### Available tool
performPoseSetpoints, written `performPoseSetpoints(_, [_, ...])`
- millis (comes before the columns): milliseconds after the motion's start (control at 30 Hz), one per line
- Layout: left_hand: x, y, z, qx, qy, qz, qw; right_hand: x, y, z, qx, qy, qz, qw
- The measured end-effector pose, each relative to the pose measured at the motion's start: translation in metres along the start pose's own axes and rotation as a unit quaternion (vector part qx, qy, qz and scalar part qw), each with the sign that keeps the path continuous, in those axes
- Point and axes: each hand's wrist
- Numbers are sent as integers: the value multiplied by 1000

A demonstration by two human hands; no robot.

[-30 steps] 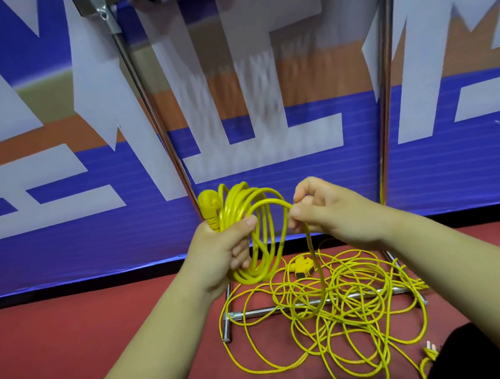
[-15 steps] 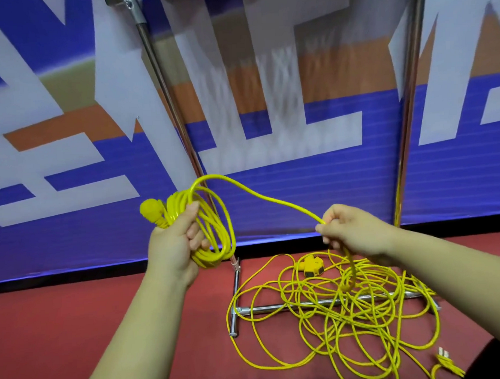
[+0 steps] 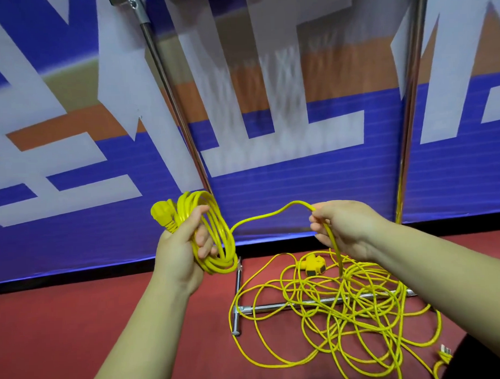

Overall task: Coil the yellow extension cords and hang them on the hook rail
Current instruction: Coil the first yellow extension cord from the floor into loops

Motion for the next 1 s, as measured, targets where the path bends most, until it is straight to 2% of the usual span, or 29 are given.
performPoseSetpoints(100, [-11, 9, -6, 29, -32, -61, 997, -2, 4, -6, 30, -27, -24, 999])
performPoseSetpoints(267, [-30, 17, -30, 109, -118, -98, 982, -8, 14, -21, 89, -78, -80, 990])
performPoseSetpoints(433, [-45, 15, -45, 139, -145, -89, 976, -5, 21, -35, 133, -106, -90, 981])
performPoseSetpoints(533, [-48, 14, -47, 145, -125, -83, 978, -1, 24, -38, 145, -94, -98, 980])
performPoseSetpoints(600, [-50, 12, -47, 159, -93, -83, 979, 1, 28, -39, 155, -56, -116, 979])
performPoseSetpoints(700, [-52, 11, -44, 200, -36, -96, 974, 0, 36, -39, 194, 62, -139, 969])
performPoseSetpoints(800, [-57, 10, -45, 213, 3, -108, 971, -2, 45, -37, 241, 209, -137, 938])
performPoseSetpoints(933, [-64, 10, -49, 204, 23, -124, 971, -13, 59, -35, 266, 229, -198, 915])
performPoseSetpoints(1000, [-68, 12, -48, 207, 27, -136, 968, -18, 64, -30, 281, 289, -234, 885])
Point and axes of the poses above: each hand's wrist, its own y-axis away from the middle knuckle, its own x-axis out of the back of the hand, z = x × y, and after that the axes turned 13 degrees about x, right-handed
